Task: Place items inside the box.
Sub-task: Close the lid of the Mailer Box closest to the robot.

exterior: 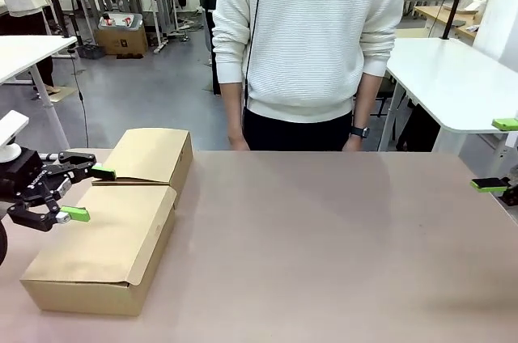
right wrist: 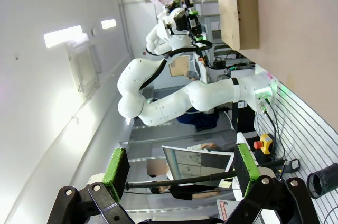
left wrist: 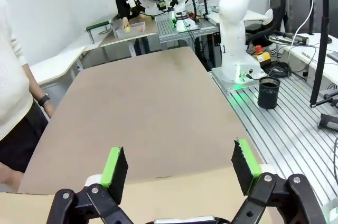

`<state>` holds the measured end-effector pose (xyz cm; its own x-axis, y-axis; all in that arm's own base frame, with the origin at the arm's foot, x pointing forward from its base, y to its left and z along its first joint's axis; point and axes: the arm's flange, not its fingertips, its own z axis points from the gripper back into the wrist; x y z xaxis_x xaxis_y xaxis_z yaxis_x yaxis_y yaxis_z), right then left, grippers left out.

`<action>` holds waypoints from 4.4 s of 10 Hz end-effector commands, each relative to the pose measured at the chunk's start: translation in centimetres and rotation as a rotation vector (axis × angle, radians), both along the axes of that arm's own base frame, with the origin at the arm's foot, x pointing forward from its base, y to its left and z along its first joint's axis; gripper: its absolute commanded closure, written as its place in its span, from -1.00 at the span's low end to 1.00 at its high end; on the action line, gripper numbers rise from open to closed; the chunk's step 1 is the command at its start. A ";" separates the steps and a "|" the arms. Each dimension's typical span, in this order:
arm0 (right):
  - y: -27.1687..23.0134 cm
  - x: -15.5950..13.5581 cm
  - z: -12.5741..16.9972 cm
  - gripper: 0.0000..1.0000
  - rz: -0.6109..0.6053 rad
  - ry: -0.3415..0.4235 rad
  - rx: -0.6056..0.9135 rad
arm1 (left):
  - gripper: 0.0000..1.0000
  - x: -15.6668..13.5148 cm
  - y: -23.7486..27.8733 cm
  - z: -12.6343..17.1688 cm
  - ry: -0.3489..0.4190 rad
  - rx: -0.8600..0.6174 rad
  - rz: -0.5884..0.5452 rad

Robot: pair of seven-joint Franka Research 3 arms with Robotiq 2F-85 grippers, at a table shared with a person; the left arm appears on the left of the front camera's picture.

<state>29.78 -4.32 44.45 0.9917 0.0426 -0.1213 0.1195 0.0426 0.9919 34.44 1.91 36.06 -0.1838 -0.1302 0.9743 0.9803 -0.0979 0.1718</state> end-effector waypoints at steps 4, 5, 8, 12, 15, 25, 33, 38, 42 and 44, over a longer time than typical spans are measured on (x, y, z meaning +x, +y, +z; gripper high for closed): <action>0.0 0.1 0.2 -1.00 -0.002 -0.020 0.019 | -1.00 0.6 -3.0 -0.8 -0.079 0.092 0.052; 0.0 0.1 0.2 -1.00 -0.002 -0.020 0.019 | -1.00 0.9 -3.9 -1.8 -0.089 0.116 0.056; 0.0 0.1 0.2 -1.00 -0.002 -0.020 0.019 | -1.00 0.0 -5.6 -5.4 -0.083 0.185 0.045; 0.0 0.1 0.2 -1.00 -0.002 -0.020 0.019 | -1.00 -0.9 -5.6 -8.7 -0.069 0.308 0.048; 0.0 0.1 0.2 -1.00 -0.002 -0.020 0.019 | -1.00 -0.4 -5.0 -10.2 -0.005 0.422 0.058; 0.0 0.1 0.2 -1.00 -0.002 -0.020 0.019 | -1.00 -5.4 4.3 3.6 0.466 0.169 -0.047; 0.0 0.1 0.2 -1.00 -0.002 -0.020 0.019 | -1.00 -6.1 5.7 6.5 1.285 0.110 0.166; 0.0 0.1 0.2 -1.00 -0.002 -0.020 0.019 | -1.00 -9.2 4.9 11.4 1.559 -0.330 0.319; 0.0 0.1 0.2 -1.00 -0.002 -0.020 0.019 | -1.00 -7.8 5.8 11.2 1.497 0.007 0.134; 0.0 0.1 0.2 -1.00 -0.002 -0.020 0.019 | -1.00 -7.8 5.8 11.2 1.497 0.007 0.134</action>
